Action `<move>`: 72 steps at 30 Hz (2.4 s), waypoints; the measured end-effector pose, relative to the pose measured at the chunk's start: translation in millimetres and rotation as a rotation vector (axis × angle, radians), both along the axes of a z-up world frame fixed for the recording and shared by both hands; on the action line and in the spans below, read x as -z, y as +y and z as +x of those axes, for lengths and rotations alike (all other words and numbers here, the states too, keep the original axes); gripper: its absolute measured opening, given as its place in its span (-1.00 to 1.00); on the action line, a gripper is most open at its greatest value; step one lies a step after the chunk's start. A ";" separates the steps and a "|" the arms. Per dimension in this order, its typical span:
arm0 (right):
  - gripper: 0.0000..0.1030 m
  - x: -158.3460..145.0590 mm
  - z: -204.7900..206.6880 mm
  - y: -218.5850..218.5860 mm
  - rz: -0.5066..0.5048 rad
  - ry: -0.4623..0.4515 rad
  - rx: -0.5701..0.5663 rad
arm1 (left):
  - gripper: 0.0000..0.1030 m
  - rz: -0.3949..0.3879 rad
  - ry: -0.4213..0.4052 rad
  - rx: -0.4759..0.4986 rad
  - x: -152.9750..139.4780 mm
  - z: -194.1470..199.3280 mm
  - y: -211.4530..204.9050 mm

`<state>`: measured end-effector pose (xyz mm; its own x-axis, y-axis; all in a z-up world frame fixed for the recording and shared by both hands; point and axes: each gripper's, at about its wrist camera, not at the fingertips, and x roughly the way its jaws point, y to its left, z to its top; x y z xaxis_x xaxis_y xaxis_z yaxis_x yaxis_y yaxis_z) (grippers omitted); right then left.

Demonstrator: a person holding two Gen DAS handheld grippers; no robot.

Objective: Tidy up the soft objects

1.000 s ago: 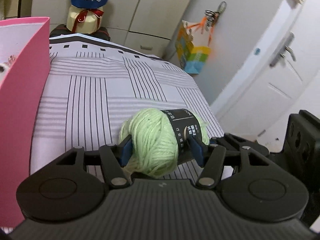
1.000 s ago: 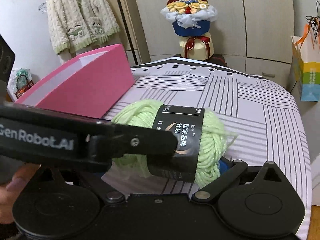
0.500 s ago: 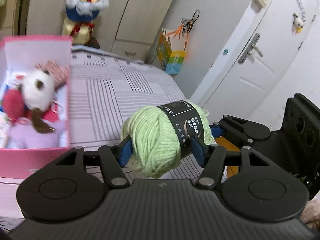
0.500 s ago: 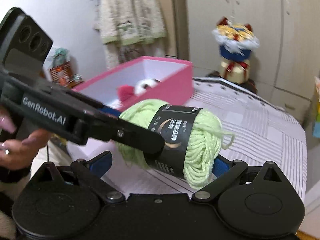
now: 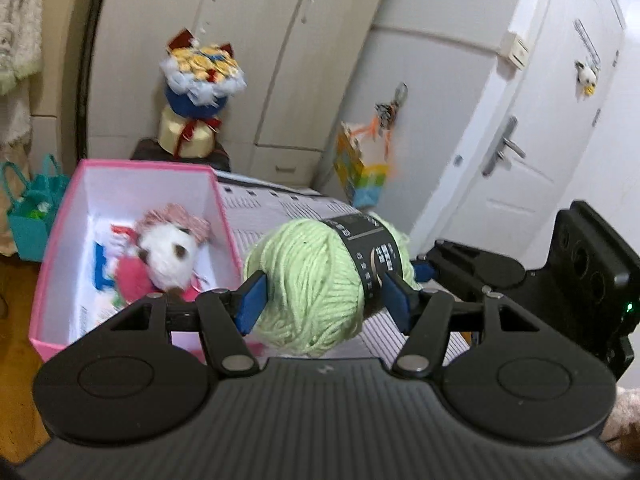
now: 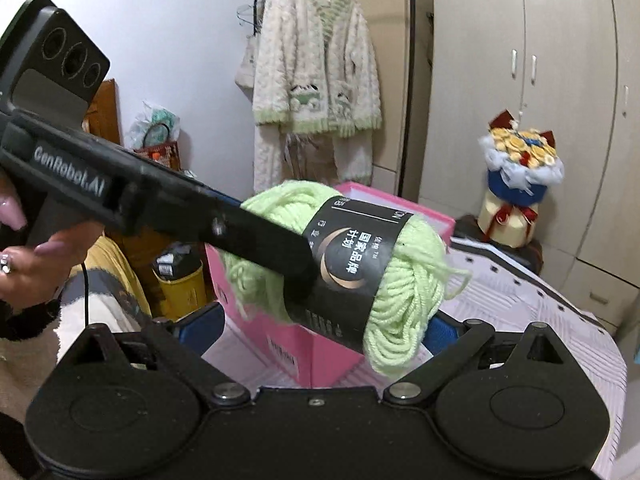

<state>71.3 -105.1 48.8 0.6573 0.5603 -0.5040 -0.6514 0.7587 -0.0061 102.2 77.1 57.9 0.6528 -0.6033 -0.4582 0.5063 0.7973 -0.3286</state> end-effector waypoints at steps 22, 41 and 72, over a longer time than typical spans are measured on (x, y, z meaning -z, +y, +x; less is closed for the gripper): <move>0.24 38.6 174.1 63.1 -0.021 0.065 0.079 | 0.22 0.105 -0.019 -0.225 34.4 163.7 46.5; 0.54 41.3 139.1 17.1 0.091 0.014 0.101 | 0.26 0.151 -0.031 -0.295 44.7 143.1 55.4; 0.87 -3.0 -32.4 -48.0 -0.026 -0.150 0.359 | 1.00 0.289 -0.178 -0.298 4.7 -26.5 -11.6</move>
<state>39.0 -153.1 51.8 0.8767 0.2693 -0.3986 -0.3348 0.9366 -0.1036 75.7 65.5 53.2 0.8626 -0.2407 -0.4451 0.2691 0.9631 0.0007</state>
